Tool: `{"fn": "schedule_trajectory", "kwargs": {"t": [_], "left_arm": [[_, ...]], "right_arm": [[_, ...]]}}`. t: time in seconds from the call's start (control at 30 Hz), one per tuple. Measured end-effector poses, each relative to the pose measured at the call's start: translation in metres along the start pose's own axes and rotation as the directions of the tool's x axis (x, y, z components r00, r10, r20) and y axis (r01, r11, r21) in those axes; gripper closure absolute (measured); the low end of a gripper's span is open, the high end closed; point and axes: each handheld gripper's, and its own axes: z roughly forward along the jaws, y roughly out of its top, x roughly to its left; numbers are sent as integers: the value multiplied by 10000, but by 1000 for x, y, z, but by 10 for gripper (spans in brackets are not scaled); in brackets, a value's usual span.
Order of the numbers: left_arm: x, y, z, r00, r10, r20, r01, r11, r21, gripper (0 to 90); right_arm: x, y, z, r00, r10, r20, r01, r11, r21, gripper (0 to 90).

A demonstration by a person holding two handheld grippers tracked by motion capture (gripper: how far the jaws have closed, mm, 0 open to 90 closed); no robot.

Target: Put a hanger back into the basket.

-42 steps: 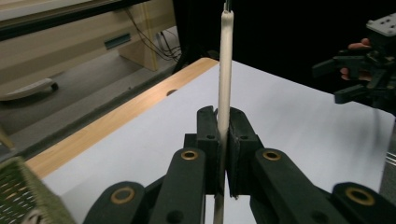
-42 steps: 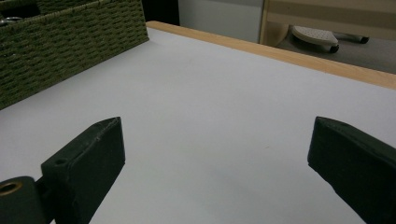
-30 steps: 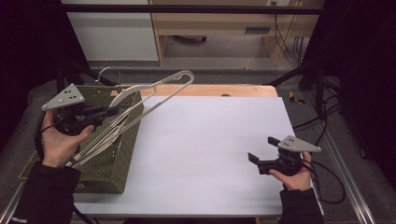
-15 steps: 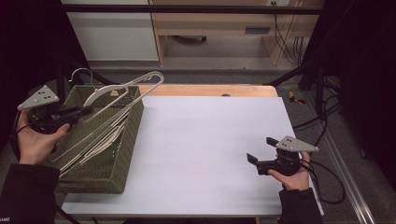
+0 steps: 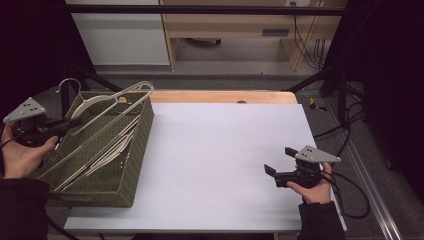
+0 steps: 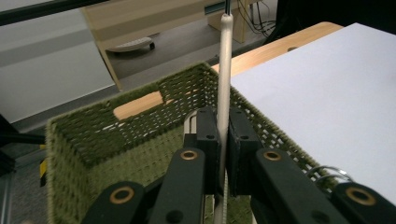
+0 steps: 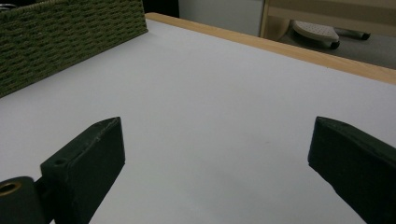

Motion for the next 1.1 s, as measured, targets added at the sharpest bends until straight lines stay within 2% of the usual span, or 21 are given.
{"fn": "schedule_trajectory", "kwargs": {"t": [0.1, 0.23, 0.57, 0.93, 1.0, 1.1], "left_arm": [[5, -4, -2, 9997, -41, -247, 43, 10000, 81, 846], [9, -10, -1, 9984, 109, -552, -89, 9993, 364, 847], [9, -34, 17, 9958, 510, -766, -429, 9937, 1037, 846], [12, -68, 39, 9939, 375, -1039, -249, 9925, 1195, 845], [12, -73, 42, 9937, 485, -1006, -357, 9915, 1250, 843], [13, -80, 44, 9943, 445, -972, -333, 9929, 1141, 844]], "right_arm": [[0, 0, 0, 10000, -31, -13, 31, 10000, 24, 45], [0, 0, 0, 10000, -1, 6, 1, 10000, 24, 48], [1, 0, 1, 10000, 33, -41, -32, 9999, 104, 48], [2, -1, 3, 10000, 10, -60, -9, 9999, 144, 50], [2, -1, 3, 10000, -30, -64, 31, 9998, 182, 50], [2, -1, 3, 10000, -33, -71, 34, 9998, 171, 50]]}}
